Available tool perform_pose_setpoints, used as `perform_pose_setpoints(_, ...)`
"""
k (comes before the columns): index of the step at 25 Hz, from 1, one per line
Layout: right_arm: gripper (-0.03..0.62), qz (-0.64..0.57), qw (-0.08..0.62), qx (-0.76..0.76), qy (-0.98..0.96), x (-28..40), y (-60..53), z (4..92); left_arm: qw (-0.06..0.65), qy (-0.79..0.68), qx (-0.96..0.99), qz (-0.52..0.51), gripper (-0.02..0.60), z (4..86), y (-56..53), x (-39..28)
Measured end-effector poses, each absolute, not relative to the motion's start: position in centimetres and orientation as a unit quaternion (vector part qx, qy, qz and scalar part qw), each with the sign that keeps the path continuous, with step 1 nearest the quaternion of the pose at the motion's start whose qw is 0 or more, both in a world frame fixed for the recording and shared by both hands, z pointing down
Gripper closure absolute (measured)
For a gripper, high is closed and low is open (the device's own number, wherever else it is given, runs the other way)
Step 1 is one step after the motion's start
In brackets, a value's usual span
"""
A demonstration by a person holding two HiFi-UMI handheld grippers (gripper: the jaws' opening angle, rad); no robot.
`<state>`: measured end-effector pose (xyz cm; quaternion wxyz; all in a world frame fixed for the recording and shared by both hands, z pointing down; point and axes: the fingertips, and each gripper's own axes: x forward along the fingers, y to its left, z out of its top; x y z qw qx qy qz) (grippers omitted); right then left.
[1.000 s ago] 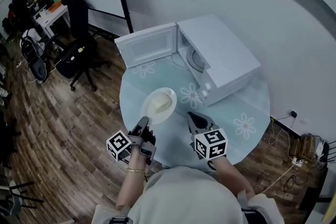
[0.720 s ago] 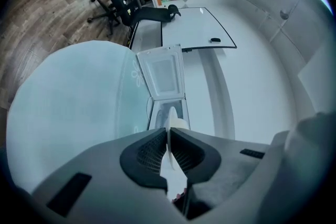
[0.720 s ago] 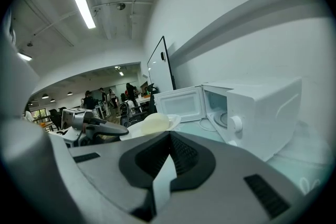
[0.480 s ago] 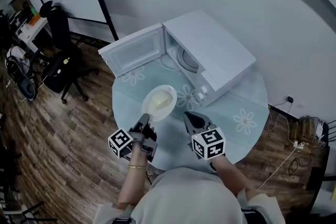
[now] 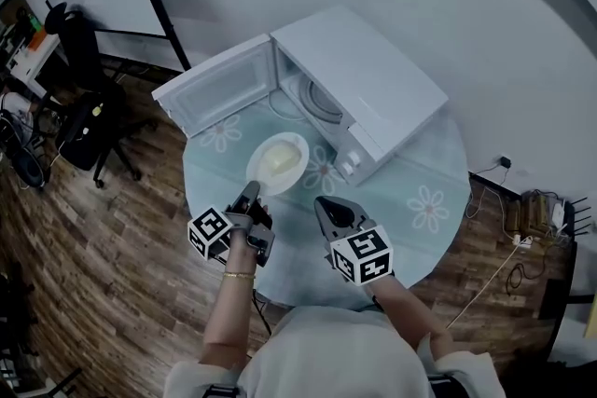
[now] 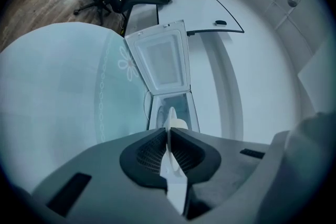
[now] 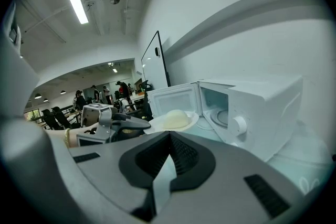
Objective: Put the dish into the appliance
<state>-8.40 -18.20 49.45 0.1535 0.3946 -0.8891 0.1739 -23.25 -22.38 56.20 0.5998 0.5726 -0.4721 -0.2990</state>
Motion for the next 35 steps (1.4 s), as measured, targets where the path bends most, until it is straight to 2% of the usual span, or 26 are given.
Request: perform_pose_setpoints(35, 0.589, 0.210, 0.186, 0.370, -0.886, -8.2, -23.3, 53.8, 0.631, -0.458, 0.577, -0.242, 0.546, 63.7, -38.3, -17.7)
